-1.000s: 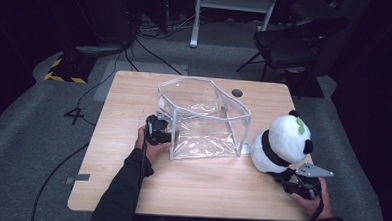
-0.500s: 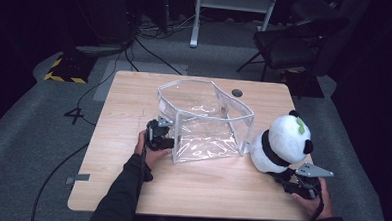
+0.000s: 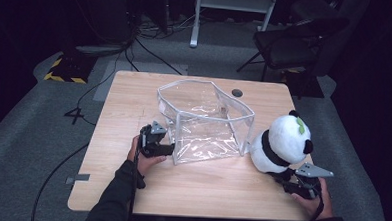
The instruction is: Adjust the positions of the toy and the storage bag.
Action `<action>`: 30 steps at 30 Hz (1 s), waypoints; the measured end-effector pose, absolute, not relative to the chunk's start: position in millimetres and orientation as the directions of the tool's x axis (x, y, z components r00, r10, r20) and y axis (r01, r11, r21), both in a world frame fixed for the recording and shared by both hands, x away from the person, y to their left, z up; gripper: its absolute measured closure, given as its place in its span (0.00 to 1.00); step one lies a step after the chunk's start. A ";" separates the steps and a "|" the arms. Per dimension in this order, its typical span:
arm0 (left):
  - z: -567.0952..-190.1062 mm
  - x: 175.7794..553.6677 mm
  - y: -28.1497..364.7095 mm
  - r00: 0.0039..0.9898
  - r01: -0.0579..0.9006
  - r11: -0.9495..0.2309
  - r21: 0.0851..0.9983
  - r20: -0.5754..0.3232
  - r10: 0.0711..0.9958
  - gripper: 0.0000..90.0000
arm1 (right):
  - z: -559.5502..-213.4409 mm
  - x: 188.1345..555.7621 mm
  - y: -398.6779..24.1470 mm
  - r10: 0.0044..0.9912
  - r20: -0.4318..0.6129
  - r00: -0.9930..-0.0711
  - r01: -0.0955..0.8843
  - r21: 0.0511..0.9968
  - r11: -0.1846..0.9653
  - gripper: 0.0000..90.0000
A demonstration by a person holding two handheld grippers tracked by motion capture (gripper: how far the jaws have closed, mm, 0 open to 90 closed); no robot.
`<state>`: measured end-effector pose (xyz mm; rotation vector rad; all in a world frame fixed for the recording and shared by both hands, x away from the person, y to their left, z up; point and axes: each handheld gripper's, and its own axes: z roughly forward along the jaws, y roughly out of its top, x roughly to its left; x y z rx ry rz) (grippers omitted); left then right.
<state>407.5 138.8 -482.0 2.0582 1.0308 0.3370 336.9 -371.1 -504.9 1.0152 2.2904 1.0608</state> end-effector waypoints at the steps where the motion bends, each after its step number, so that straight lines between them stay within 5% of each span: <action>1: -480.8 404.0 137.8 0.640 0.540 -0.369 0.756 -0.084 0.764 0.39 | -505.0 337.0 -371.1 0.760 -0.064 -0.647 0.442 0.781 0.442 0.54; 19: -471.3 364.2 138.3 0.718 0.503 -0.396 0.768 -0.116 0.686 0.38 | -505.0 336.9 -370.9 0.760 -0.067 -0.647 0.442 0.779 0.445 0.54; 30: -473.9 361.3 94.5 0.761 0.448 -0.444 0.776 -0.071 0.645 0.32 | -505.0 336.9 -370.9 0.760 -0.067 -0.646 0.443 0.778 0.445 0.54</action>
